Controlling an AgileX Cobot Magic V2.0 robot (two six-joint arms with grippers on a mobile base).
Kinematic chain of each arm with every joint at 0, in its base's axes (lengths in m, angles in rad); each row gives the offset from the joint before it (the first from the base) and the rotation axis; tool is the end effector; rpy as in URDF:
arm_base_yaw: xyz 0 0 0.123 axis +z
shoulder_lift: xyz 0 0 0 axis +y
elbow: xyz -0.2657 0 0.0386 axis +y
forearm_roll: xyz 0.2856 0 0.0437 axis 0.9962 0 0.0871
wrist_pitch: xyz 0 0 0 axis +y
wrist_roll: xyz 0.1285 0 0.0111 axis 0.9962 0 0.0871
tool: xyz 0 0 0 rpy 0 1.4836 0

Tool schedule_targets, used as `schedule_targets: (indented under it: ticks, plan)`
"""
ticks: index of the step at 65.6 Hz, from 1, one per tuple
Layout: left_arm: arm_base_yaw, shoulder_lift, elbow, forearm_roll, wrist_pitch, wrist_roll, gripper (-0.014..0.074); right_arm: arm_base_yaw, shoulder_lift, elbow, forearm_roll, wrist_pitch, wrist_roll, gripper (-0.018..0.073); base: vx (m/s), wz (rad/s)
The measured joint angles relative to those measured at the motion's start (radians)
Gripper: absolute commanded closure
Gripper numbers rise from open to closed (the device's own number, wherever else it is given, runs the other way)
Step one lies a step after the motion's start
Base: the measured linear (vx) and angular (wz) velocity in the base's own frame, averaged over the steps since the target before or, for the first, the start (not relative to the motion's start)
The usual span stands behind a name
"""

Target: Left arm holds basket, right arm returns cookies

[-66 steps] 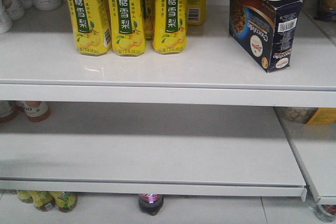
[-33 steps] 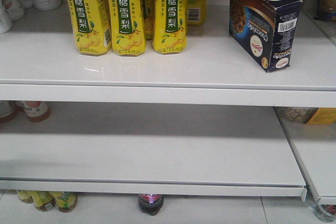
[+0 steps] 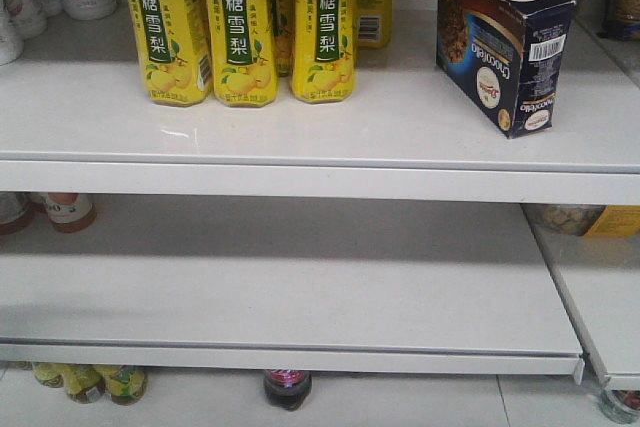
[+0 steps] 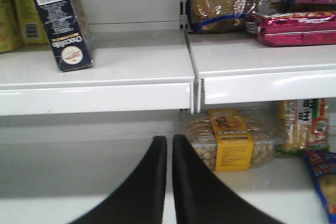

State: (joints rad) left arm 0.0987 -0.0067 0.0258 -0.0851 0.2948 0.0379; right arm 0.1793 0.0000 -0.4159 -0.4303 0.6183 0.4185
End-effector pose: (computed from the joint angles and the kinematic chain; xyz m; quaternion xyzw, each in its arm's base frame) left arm 0.1457 0.0112 0.1691 -0.0479 0.7807 0.0075 0.6230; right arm 0.1066 -0.0124 0.3080 0.0398 0.7299 -0.0075 0.6824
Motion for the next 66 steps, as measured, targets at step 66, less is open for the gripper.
schedule_targets:
  ticks: [66]
  plan:
    - [0.000,0.000,0.000,0.000,0.000,0.001,0.0599,-0.405,0.000,0.444,0.360,-0.560,-0.333,0.0562,0.00,0.00]
